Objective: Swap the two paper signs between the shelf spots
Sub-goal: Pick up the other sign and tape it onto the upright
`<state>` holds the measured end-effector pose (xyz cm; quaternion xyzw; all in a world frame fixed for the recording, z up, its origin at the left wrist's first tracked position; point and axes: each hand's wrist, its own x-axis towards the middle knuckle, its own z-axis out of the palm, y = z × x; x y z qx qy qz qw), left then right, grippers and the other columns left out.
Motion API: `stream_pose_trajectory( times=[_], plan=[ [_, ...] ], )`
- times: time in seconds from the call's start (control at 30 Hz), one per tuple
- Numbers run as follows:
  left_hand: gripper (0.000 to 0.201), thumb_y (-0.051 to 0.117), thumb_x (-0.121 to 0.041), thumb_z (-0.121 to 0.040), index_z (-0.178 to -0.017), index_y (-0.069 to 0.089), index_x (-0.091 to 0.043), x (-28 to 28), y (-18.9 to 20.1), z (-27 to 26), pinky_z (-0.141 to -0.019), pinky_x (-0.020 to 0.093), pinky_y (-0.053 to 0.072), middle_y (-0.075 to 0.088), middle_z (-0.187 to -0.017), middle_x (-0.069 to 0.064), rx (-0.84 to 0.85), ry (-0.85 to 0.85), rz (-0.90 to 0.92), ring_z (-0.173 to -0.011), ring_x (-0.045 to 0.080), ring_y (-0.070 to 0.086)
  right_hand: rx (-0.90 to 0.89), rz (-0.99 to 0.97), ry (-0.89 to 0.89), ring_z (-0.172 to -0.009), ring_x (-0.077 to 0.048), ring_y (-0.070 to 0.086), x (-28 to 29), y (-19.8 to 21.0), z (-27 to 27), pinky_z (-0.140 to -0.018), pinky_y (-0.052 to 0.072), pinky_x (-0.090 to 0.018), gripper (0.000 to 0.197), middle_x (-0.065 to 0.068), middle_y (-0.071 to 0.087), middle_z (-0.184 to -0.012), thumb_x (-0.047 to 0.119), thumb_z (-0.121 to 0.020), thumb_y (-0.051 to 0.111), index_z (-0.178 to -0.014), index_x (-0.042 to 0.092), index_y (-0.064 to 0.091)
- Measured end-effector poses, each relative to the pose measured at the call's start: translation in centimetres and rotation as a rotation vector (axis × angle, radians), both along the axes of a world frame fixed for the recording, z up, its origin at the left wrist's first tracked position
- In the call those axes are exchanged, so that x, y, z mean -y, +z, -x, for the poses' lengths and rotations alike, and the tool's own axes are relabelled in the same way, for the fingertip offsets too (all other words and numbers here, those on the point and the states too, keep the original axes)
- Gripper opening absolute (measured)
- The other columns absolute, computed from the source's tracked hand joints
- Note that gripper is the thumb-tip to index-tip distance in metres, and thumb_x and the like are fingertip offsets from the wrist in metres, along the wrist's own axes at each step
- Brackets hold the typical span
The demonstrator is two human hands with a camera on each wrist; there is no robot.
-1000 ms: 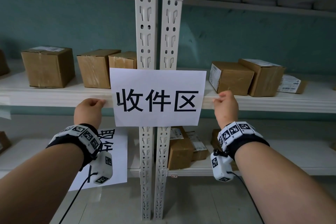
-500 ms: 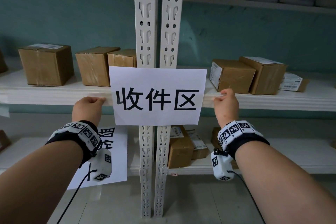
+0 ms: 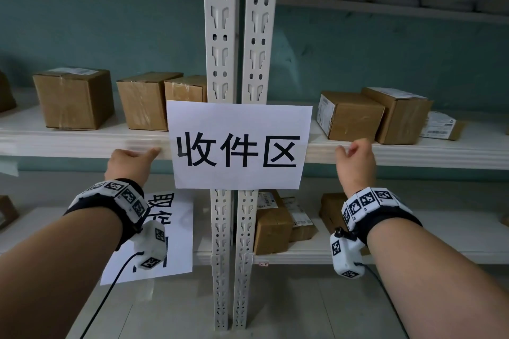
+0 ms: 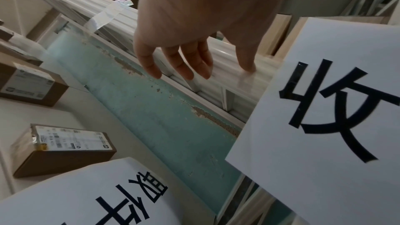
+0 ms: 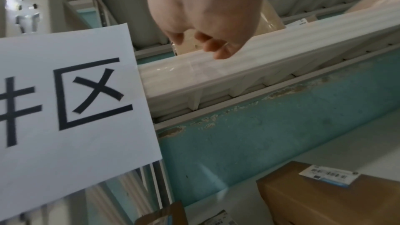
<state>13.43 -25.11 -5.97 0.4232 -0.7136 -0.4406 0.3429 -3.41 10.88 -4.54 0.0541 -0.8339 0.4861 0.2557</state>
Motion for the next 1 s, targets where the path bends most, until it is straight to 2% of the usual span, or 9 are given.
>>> stream_pose_trajectory(
  times=[0.1, 0.27, 0.43, 0.5, 0.6, 0.73, 0.83, 0.93, 1.0],
  plan=[
    [0.034, 0.065, -0.052, -0.08, -0.076, 0.057, -0.02, -0.2, 0.1, -0.2, -0.075, 0.033, 0.042, 0.052, -0.07, -0.002, 0.02, -0.028, -0.004, -0.078, 0.025, 0.052, 0.043, -0.143, 0.263, -0.074, -0.017, 0.055, 1.3, 0.2, -1.0, -0.062, 0.044, -0.027, 0.014, 0.002, 0.057, -0.08, 0.023, -0.093, 0.049, -0.091, 0.011, 0.056],
    [0.036, 0.062, -0.05, -0.084, -0.089, 0.062, -0.015, -0.5, 0.3, 0.0, -0.078, 0.036, 0.045, 0.059, -0.091, 0.004, 0.058, 0.019, 0.041, -0.083, 0.027, 0.055, 0.191, -0.426, 0.502, -0.086, -0.033, 0.066, 5.1, -0.1, -1.6, -0.08, 0.055, -0.044, 0.029, -0.018, 0.069, -0.092, 0.022, -0.089, 0.045, -0.09, 0.001, 0.066],
    [0.029, 0.05, -0.036, -0.091, -0.083, 0.057, -0.009, -2.2, 0.8, 0.8, -0.072, 0.036, 0.042, 0.057, -0.079, 0.008, 0.038, -0.032, 0.089, -0.076, 0.029, 0.053, 0.199, -0.41, 0.45, -0.089, -0.04, 0.065, 6.4, -0.1, -0.8, -0.081, 0.055, -0.051, 0.032, -0.026, 0.067, -0.096, 0.017, -0.087, 0.044, -0.09, -0.006, 0.065],
    [0.023, 0.046, -0.026, -0.087, -0.07, 0.046, -0.01, -3.6, 0.9, 1.4, -0.062, 0.034, 0.037, 0.044, -0.065, 0.008, -0.022, -0.086, 0.103, -0.064, 0.025, 0.044, 0.2, -0.409, 0.423, -0.089, -0.041, 0.065, 6.1, 0.1, -0.5, -0.081, 0.056, -0.052, 0.032, -0.027, 0.067, -0.095, 0.017, -0.085, 0.044, -0.088, -0.007, 0.065],
    [0.018, 0.044, -0.019, -0.082, -0.067, 0.037, -0.013, -6.1, 1.3, 2.5, -0.054, 0.03, 0.027, 0.032, -0.062, 0.006, -0.107, -0.177, 0.137, -0.058, 0.02, 0.03, 0.19, -0.415, 0.385, -0.089, -0.04, 0.065, 5.2, 0.3, 0.1, -0.081, 0.055, -0.051, 0.031, -0.026, 0.068, -0.094, 0.016, -0.083, 0.044, -0.086, -0.005, 0.067],
    [0.018, 0.045, -0.018, -0.08, -0.064, 0.038, -0.012, -8.1, 1.5, 4.0, -0.055, 0.03, 0.029, 0.038, -0.062, 0.006, -0.136, -0.249, 0.157, -0.058, 0.019, 0.033, 0.185, -0.395, 0.322, -0.086, -0.038, 0.065, 3.3, 0.7, 0.9, -0.081, 0.054, -0.046, 0.03, -0.023, 0.069, -0.09, 0.015, -0.082, 0.044, -0.082, -0.004, 0.067],
    [0.024, 0.046, -0.018, -0.082, -0.061, 0.036, -0.012, -9.0, 1.4, 4.6, -0.052, 0.026, 0.028, 0.037, -0.059, 0.003, -0.106, -0.264, 0.195, -0.055, 0.019, 0.032, 0.191, -0.374, 0.227, -0.074, -0.035, 0.063, 1.5, 0.8, 1.4, -0.077, 0.054, -0.043, 0.029, -0.022, 0.069, -0.088, 0.015, -0.082, 0.046, -0.082, -0.003, 0.068],
    [0.024, 0.048, -0.02, -0.084, -0.063, 0.038, -0.011, -9.8, 1.3, 4.9, -0.054, 0.027, 0.031, 0.044, -0.064, 0.007, -0.099, -0.276, 0.213, -0.057, 0.02, 0.036, 0.222, -0.383, 0.146, -0.071, -0.033, 0.06, 0.0, 0.9, 1.7, -0.065, 0.049, -0.034, 0.027, -0.02, 0.069, -0.084, 0.013, -0.082, 0.046, -0.08, -0.001, 0.069],
    [0.024, 0.049, -0.022, -0.085, -0.065, 0.041, -0.011, -10.5, 1.1, 5.4, -0.056, 0.029, 0.034, 0.049, -0.069, 0.009, -0.115, -0.3, 0.2, -0.06, 0.02, 0.04, 0.222, -0.41, 0.156, -0.07, -0.03, 0.06, -0.3, 1.1, 1.4, -0.065, 0.048, -0.032, 0.026, -0.018, 0.069, -0.083, 0.013, -0.083, 0.047, -0.077, 0.001, 0.07]
  ],
)
